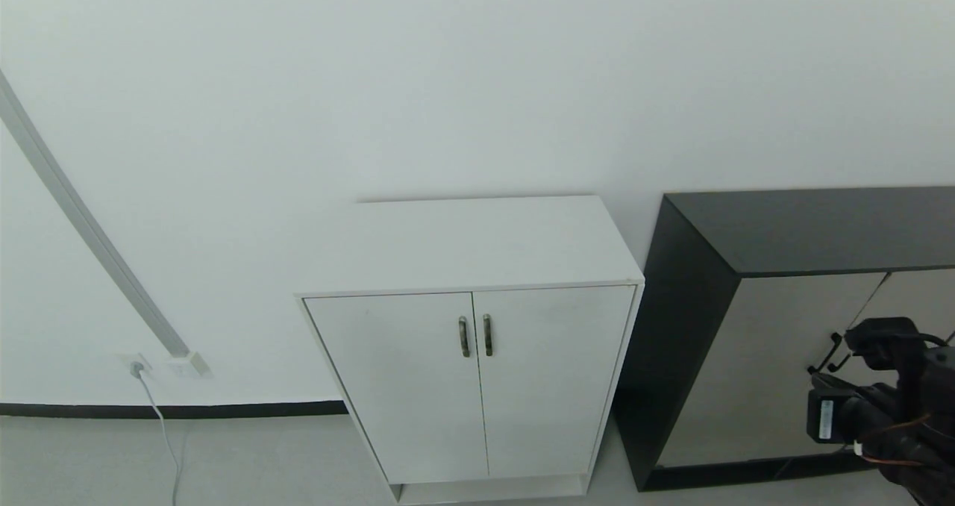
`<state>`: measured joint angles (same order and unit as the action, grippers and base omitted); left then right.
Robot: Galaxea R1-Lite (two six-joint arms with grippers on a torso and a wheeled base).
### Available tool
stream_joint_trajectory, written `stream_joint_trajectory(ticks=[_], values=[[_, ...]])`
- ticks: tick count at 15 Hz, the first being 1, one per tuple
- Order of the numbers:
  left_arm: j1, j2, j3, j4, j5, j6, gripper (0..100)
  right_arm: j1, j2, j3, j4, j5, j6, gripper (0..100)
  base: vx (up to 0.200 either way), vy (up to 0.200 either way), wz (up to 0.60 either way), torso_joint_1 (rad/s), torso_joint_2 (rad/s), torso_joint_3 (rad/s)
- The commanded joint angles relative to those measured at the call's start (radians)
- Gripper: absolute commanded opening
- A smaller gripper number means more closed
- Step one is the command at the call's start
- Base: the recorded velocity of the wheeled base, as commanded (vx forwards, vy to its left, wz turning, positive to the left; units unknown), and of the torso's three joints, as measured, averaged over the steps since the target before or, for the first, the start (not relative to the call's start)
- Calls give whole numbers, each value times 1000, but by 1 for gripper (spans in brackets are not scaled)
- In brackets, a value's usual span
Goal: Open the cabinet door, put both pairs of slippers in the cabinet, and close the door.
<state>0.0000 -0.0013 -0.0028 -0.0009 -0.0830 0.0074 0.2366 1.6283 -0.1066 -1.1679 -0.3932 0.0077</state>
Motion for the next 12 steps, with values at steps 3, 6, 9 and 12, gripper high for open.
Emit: stream_joint_trajectory(ticks=[3,6,9,12], values=[[0,1,1,-1,0,-1,0,-33,-226,107,47,8,-9,0,0,0,0,0,0,0],[0,1,0,-1,0,0,0,-103,-429,107,232,151,-64,0,0,0,0,0,0,0],[0,1,0,-1,0,-1,0,-140,-634,105,462,269,-90,0,0,0,0,0,0,0],[0,1,0,-1,0,0,0,-138,-811,104,694,326,-90,0,0,0,0,0,0,0]])
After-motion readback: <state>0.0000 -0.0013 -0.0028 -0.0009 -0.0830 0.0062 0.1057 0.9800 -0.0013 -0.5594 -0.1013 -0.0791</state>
